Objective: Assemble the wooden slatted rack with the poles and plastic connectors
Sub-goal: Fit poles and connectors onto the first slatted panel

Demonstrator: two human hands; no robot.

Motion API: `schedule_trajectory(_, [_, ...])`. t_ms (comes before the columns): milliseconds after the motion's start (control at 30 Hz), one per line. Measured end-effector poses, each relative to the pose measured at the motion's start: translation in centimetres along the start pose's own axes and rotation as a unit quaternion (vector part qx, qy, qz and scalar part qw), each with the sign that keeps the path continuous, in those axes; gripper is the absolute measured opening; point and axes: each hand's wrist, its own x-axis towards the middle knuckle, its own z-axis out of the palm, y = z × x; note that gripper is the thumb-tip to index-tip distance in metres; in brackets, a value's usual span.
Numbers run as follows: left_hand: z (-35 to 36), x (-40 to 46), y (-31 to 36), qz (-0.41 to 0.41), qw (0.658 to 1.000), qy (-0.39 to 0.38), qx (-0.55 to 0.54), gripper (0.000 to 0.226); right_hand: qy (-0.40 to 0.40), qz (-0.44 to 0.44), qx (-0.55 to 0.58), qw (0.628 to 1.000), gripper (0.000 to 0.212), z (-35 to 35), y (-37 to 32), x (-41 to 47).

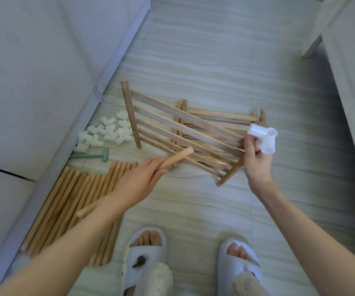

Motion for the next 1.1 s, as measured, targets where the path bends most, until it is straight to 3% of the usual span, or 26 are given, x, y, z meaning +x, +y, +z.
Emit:
schedule_trajectory(233, [-6.6,4.3,7.7,0.163,0.965,0.140,0.153,0.040,-0.043,0.020,-0.011,0.999,0.016,-0.9,-0.4,-0.7])
schedule_trajectory(833, [-6.4,6.2,9.4,0.207,0.966,0.050,0.148,0.040,-0.096,0.047,-0.007,0.994,0.023,-2.0,0.6,-0.8])
schedule_trajectory(1100, [-6.3,6.9,10.3,0.226,0.964,0.067,0.121,0.037,-0.088,0.033,-0.007,0.996,0.021,-2.2,0.5,-1.2])
